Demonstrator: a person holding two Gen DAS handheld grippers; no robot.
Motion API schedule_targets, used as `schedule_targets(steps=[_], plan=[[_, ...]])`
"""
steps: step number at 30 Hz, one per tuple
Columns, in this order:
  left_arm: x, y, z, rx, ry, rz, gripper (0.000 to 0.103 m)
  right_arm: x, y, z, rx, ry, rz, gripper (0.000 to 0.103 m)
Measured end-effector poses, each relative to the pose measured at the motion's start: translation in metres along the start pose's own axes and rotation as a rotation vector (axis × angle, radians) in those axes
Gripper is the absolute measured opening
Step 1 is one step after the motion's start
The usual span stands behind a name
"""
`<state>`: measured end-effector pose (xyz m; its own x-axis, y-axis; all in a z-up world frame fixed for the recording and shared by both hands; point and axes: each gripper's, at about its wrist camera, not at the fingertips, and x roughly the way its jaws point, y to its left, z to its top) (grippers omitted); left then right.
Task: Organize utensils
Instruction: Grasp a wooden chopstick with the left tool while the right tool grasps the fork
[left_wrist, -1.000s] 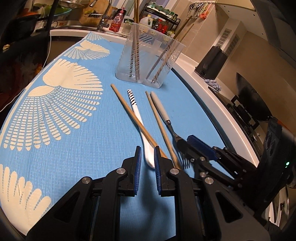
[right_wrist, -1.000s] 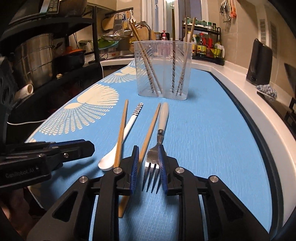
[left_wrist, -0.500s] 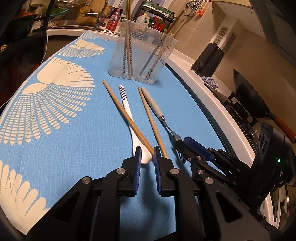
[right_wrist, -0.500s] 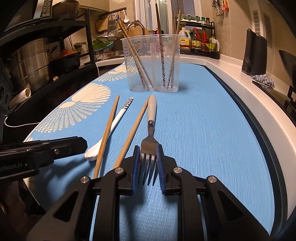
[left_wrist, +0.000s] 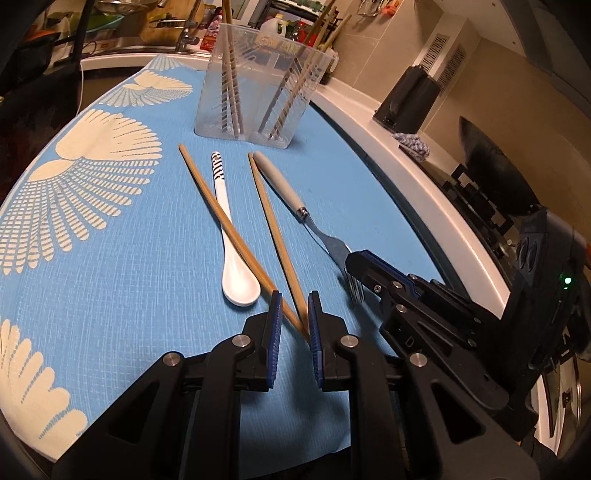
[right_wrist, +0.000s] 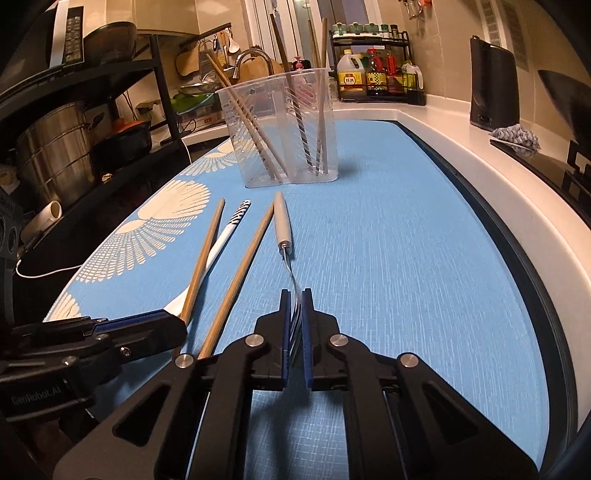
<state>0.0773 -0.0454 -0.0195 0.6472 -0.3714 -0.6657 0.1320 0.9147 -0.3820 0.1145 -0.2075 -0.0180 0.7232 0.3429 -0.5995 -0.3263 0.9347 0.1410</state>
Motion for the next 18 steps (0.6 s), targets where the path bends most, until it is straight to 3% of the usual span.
schedule_targets(steps=[5,11,18], plan=[[0.008,0.001,-0.002,-0.023,0.032,0.066,0.016,0.0,0.0,-0.002,-0.01,0.002,-0.007,0.009],[0.009,0.006,-0.001,-0.057,0.034,0.069,0.015,-0.001,-0.004,-0.001,0.001,0.004,-0.008,0.007],[-0.001,0.014,-0.001,-0.085,0.043,0.077,0.006,-0.002,-0.004,-0.002,0.009,0.005,-0.02,0.006]])
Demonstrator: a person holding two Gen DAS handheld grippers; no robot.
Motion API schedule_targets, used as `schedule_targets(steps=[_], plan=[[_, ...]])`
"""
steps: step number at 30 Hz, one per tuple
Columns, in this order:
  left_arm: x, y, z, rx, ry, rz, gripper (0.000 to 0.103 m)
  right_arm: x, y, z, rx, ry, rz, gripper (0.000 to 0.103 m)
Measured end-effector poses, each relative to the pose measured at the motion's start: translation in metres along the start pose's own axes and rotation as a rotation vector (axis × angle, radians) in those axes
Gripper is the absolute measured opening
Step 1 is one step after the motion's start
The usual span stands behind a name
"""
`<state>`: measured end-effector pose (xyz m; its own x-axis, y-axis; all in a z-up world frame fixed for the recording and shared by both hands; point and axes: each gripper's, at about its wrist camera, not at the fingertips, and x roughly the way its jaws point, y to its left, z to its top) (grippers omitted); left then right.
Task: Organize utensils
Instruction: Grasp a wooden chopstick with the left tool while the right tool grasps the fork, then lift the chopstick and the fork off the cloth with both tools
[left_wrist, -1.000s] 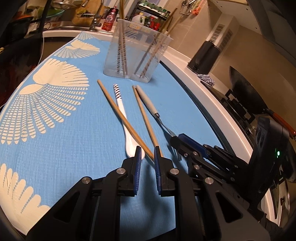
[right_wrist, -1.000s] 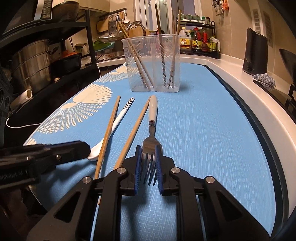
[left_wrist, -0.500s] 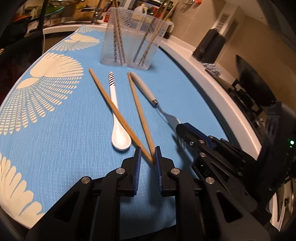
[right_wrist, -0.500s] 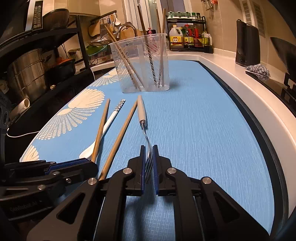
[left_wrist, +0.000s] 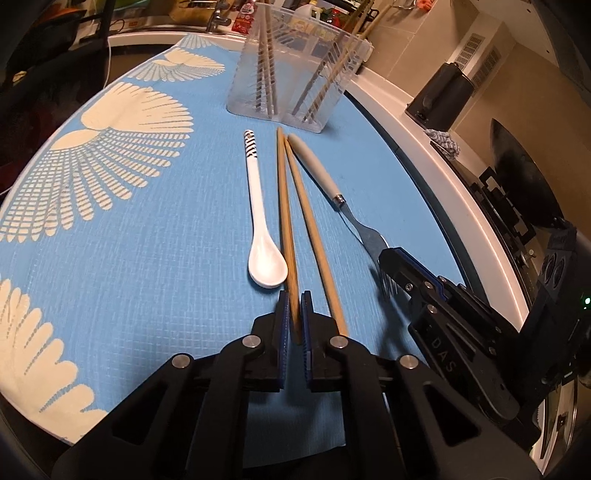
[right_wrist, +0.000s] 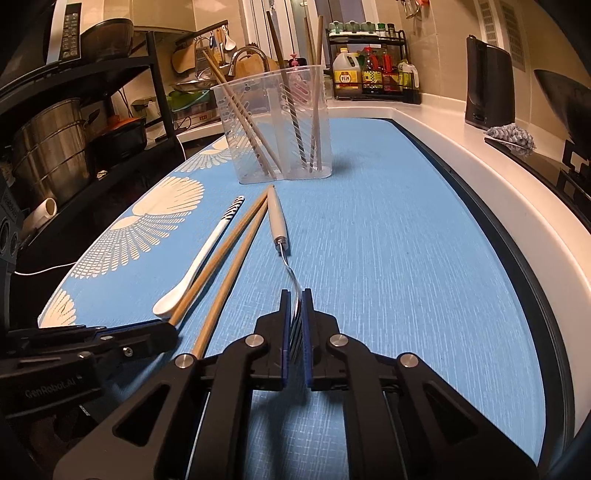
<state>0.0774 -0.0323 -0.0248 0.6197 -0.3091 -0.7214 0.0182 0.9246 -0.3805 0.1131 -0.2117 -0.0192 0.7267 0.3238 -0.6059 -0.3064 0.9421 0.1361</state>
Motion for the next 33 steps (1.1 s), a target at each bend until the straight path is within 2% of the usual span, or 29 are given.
schedule_targets(steps=[7,12,17,21,25,33], plan=[[-0.02,0.008,0.004,0.004,-0.044,-0.007,0.005,-0.002,0.001,-0.001,0.014,-0.006,-0.031,0.004],[-0.039,0.016,0.007,0.076,-0.144,0.025,0.005,-0.007,-0.003,-0.004,0.044,-0.007,-0.061,0.003],[-0.053,0.036,0.004,0.158,-0.279,0.076,0.005,-0.009,-0.001,-0.007,0.011,-0.008,-0.057,0.005],[-0.042,0.063,-0.007,0.155,-0.28,0.109,0.005,-0.008,-0.002,-0.007,0.0,-0.011,-0.047,0.008],[-0.034,0.076,-0.017,0.149,-0.279,0.103,0.006,-0.002,-0.001,-0.009,-0.025,0.002,-0.061,0.01],[-0.033,0.068,-0.03,0.209,-0.367,0.153,0.008,0.0,0.001,-0.014,-0.032,-0.015,-0.076,0.01]])
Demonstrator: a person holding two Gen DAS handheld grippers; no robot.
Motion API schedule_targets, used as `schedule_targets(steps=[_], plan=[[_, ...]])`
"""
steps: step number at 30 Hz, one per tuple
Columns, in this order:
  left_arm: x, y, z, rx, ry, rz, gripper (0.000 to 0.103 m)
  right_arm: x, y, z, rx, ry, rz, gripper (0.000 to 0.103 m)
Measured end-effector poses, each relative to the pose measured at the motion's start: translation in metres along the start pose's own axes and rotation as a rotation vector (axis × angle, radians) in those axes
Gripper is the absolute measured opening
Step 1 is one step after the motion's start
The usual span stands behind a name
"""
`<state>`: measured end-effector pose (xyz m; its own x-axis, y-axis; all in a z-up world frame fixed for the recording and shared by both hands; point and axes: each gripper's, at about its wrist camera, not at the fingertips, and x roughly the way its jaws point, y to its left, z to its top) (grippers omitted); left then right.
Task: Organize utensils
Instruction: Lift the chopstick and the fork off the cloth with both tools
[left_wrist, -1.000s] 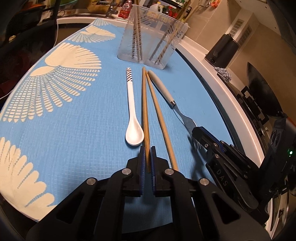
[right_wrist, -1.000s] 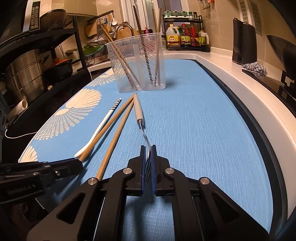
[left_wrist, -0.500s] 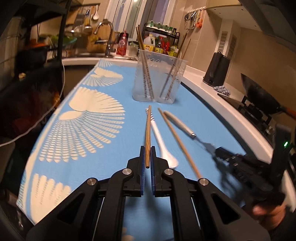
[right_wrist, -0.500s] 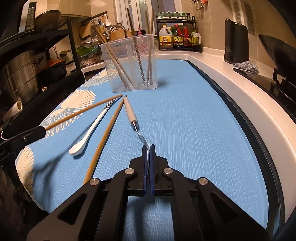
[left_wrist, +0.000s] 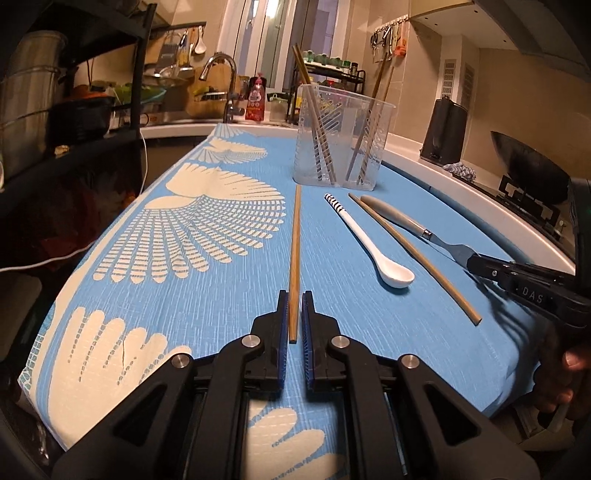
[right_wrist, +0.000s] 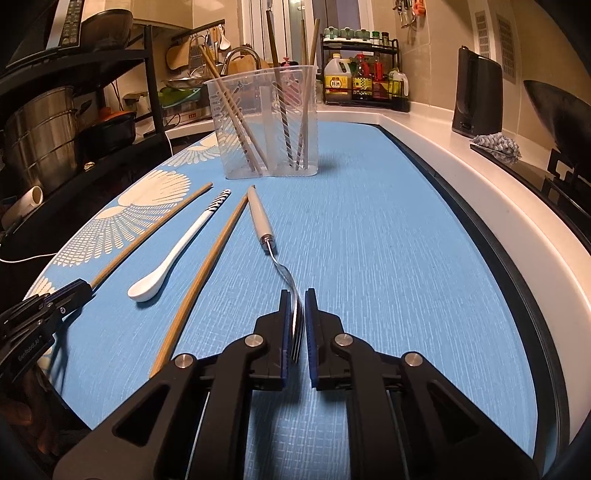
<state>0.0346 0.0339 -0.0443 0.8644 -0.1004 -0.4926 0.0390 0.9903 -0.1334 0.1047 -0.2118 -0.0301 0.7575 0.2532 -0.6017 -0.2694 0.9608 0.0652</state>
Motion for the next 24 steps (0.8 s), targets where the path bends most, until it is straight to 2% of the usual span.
schedule_targets(steps=[15,24], plan=[[-0.006,-0.01,-0.009,0.035,-0.064,0.065,0.009,-0.004,-0.006,-0.004,0.034,-0.054,-0.032,0.01],[-0.007,-0.014,-0.01,0.054,-0.074,0.085,0.009,-0.005,-0.003,-0.008,0.028,-0.061,-0.048,0.005]])
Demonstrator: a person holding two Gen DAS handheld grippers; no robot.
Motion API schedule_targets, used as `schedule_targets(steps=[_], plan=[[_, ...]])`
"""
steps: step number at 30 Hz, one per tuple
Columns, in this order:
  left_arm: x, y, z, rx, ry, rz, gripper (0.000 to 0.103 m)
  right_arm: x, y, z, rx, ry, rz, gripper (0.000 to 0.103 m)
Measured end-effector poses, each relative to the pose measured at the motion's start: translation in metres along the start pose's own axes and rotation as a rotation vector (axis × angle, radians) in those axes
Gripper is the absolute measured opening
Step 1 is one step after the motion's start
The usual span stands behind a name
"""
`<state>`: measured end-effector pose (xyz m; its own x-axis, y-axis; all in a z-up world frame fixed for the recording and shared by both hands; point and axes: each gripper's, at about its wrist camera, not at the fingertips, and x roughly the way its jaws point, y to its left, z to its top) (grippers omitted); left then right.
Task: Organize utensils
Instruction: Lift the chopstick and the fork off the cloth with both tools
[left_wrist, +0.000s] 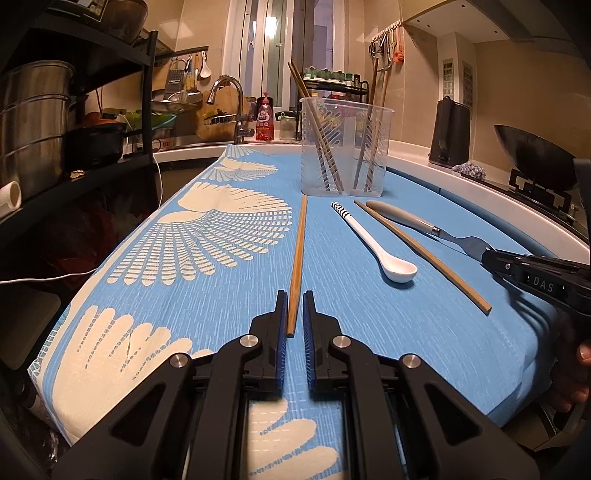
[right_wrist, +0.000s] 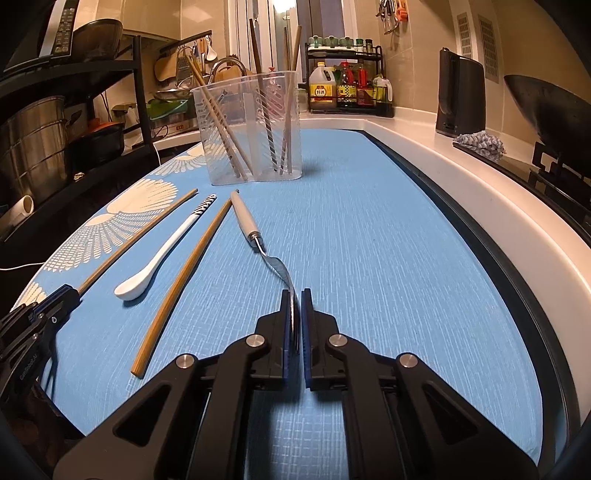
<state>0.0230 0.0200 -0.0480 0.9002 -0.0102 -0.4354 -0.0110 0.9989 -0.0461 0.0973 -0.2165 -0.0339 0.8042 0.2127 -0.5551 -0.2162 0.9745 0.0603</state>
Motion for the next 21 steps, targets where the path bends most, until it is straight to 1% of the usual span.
schedule_targets(steps=[8,9,10,12,16,17,19,21], plan=[[-0.002,-0.004,-0.001,0.025,-0.006,0.015,0.008,-0.002,0.0,-0.003,-0.005,0.001,-0.005,0.005],[-0.002,-0.005,-0.001,0.03,-0.004,0.019,0.008,-0.003,-0.001,-0.003,-0.004,0.0,-0.006,0.005],[-0.002,-0.006,-0.001,0.035,-0.002,0.018,0.005,-0.003,-0.001,-0.004,-0.002,-0.001,-0.007,0.005],[-0.002,-0.009,0.0,0.048,0.001,0.022,0.005,-0.004,-0.001,-0.004,-0.002,-0.001,-0.01,0.004],[-0.004,-0.007,0.0,0.039,-0.003,0.013,0.005,-0.005,-0.002,-0.003,0.006,0.003,-0.01,0.003],[-0.005,-0.007,0.0,0.039,-0.007,0.012,0.005,-0.006,-0.002,-0.004,0.009,-0.001,-0.017,0.002],[-0.008,-0.008,0.001,0.044,-0.02,0.007,0.005,-0.011,-0.005,-0.004,0.026,-0.015,-0.033,0.002],[-0.007,-0.011,-0.001,0.055,-0.012,-0.002,0.005,-0.013,-0.008,-0.007,0.041,-0.019,-0.054,0.002]])
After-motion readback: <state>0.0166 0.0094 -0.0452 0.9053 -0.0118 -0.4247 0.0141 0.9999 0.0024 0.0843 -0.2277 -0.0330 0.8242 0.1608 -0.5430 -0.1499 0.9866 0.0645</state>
